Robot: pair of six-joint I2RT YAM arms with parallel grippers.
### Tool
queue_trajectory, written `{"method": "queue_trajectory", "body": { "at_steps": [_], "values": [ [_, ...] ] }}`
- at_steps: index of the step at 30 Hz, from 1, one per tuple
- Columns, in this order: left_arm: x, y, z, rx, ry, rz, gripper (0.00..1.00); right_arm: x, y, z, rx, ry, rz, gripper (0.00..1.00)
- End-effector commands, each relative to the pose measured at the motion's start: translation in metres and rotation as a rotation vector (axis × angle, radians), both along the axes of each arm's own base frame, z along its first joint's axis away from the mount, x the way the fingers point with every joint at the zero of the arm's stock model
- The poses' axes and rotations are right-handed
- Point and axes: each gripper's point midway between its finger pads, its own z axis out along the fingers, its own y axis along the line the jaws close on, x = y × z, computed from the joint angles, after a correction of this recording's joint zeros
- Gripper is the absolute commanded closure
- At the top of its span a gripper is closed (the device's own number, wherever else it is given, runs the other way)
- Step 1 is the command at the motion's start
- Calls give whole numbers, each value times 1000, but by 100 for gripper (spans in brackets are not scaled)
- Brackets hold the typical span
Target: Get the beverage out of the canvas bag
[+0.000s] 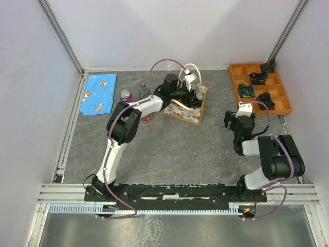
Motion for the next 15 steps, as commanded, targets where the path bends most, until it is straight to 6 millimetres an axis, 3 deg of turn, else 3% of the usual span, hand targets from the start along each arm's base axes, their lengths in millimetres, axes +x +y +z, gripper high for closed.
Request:
{"method": "queue_trajectory", "body": {
  "at_steps": [1,9,15],
  "values": [
    [6,-7,118,-119,-187,-10,97,13,1,20,3,-65,4,1],
    [12,3,160,-124,-259,28,97,13,1,20,3,-64,4,1],
    [5,14,190,-134,-307,49,97,13,1,20,2,-64,4,1]
  ]
}}
